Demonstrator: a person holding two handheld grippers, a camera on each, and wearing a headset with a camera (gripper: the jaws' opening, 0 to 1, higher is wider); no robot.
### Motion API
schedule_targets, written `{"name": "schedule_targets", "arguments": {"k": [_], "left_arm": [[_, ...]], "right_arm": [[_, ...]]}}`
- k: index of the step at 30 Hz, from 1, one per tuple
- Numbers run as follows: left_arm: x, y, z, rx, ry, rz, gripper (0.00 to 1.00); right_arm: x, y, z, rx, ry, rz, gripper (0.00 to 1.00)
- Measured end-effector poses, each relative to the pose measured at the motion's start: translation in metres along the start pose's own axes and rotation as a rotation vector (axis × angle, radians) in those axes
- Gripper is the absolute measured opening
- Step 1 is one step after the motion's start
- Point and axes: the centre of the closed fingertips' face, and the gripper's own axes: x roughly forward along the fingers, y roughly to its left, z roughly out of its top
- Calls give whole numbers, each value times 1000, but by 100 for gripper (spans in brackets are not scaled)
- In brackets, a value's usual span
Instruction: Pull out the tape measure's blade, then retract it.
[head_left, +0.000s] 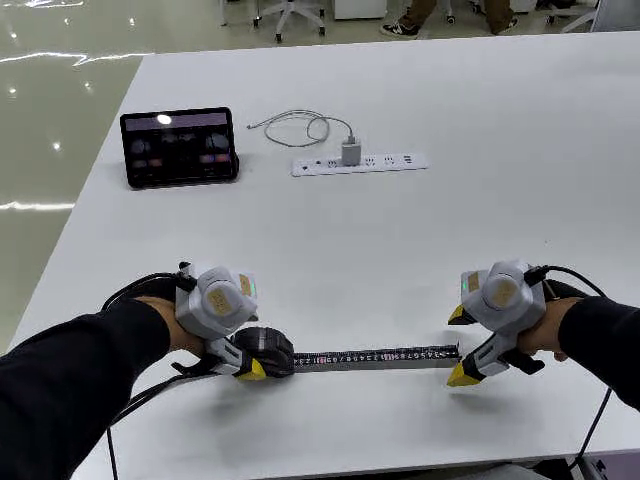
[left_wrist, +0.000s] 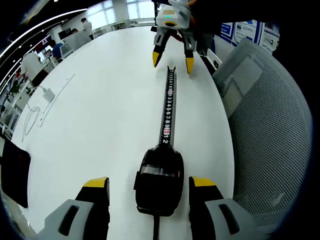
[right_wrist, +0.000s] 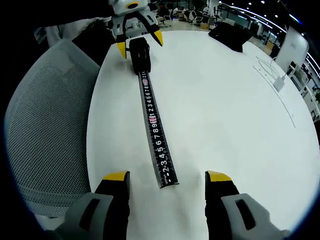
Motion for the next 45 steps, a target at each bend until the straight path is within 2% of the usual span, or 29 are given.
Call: {"name": "schedule_targets", "arguments": {"k": [1, 3, 5, 7, 10, 12, 13, 15, 17, 21, 23, 25, 27, 29, 32, 34, 38, 41, 45], "left_arm": [[-1, 1, 0, -22, -4, 2, 65], [-5, 7, -3, -62, -11, 23, 68], [-7, 9, -7, -124, -21, 38, 77], [-10, 13, -7, -145, -45, 57, 85], [-15, 19, -9, -217, -82, 84, 99], [-18, 20, -9, -241, -103, 86, 100], [-22, 24, -10, -251, -113, 116, 100], [-26, 28, -15, -284, -112, 146, 100], [-30, 26, -14, -342, -150, 140, 100], [-39, 27, -20, -404, -204, 192, 100], [-42, 24, -25, -416, -215, 214, 100], [-44, 21, -33, -416, -209, 229, 100], [-46, 14, -34, -453, -230, 210, 100], [-50, 12, -41, -466, -234, 226, 100], [-60, 10, -42, -535, -299, 250, 100], [-66, 10, -45, -542, -315, 275, 100], [-72, 2, -55, -559, -321, 295, 100], [-77, -6, -57, -564, -341, 297, 100], [-83, -13, -64, -582, -350, 318, 100]], "right_arm": [[-1, 1, 0, 18, -5, 6, 58], [-4, -2, -2, 28, -7, -12, 62], [-6, -3, -2, 41, -23, -31, 68], [-8, -3, -5, 44, -24, -38, 71], [-11, -5, -7, 74, -44, -64, 78], [-13, -6, -9, 90, -56, -76, 83], [-14, -8, -10, 103, -67, -89, 85], [-15, -10, -13, 126, -70, -107, 88], [-18, -12, -15, 133, -82, -128, 90], [-23, -9, -15, 169, -123, -154, 96], [-25, -8, -16, 183, -146, -170, 99], [-29, -6, -16, 198, -165, -187, 100], [-32, -6, -16, 210, -182, -198, 100], [-35, -4, -18, 225, -196, -208, 100], [-40, -1, -22, 240, -222, -229, 100], [-42, 0, -25, 245, -230, -241, 100], [-48, 8, -28, 300, -277, -250, 100], [-48, 15, -36, 287, -260, -257, 100], [-53, 20, -41, 315, -281, -271, 100]]}}
